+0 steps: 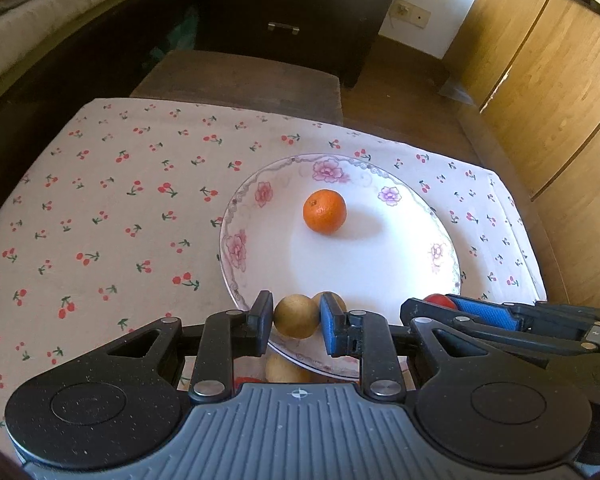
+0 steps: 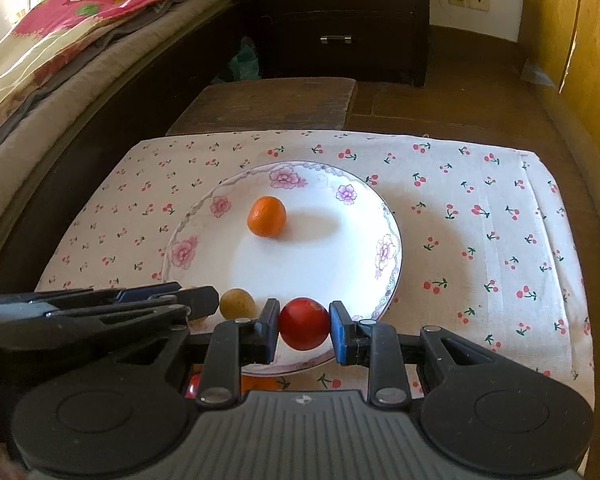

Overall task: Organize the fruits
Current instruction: 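Lower the brown fruit into the bowl with the left tool while the right tool drops the tomato in, then withdraw both open tools from the bowl back toward the fruit pile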

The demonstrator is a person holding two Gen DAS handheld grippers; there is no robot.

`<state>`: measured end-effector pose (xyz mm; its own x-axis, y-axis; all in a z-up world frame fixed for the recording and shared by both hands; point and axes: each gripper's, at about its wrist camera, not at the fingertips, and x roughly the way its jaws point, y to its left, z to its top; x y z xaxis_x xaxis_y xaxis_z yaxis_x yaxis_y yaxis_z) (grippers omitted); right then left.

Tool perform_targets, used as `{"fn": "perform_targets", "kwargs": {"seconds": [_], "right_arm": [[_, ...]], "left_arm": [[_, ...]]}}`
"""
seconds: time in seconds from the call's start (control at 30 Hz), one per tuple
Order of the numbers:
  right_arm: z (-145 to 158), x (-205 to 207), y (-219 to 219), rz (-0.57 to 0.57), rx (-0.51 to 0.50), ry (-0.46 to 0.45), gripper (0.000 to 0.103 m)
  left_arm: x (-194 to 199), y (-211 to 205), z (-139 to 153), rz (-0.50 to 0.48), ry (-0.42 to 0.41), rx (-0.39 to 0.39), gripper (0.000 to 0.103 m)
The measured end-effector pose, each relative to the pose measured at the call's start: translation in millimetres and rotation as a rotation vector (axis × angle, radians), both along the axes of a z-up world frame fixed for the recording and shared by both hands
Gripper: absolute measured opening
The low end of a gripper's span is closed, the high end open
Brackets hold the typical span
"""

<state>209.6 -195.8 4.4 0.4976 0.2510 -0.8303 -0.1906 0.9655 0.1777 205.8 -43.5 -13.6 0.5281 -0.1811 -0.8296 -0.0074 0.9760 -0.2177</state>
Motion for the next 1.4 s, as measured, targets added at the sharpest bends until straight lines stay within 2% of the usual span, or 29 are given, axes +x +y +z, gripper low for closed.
{"fn": "perform_targets", "kwargs": {"seconds": [0.2,0.7,1.4], "right_arm": [[-0.2,1.1,-0.8,-0.004,0.012,-0.006,0.029],[5.4,-3.9,-2.8,-0.018,0.016,-0.027,0.029],[21.7,-37.2,9.6,0.007,0.03,-0.037,0.034]], "left_arm": [[1.4,0.3,0.9,-0.001,0.0,0.004,0.033],[-2.1,4.5,6.8,0.001,-0.018,-0.005,0.043],[-32.2,20.5,19.6,0.004,-0.028,-0.021,0.044]]}}
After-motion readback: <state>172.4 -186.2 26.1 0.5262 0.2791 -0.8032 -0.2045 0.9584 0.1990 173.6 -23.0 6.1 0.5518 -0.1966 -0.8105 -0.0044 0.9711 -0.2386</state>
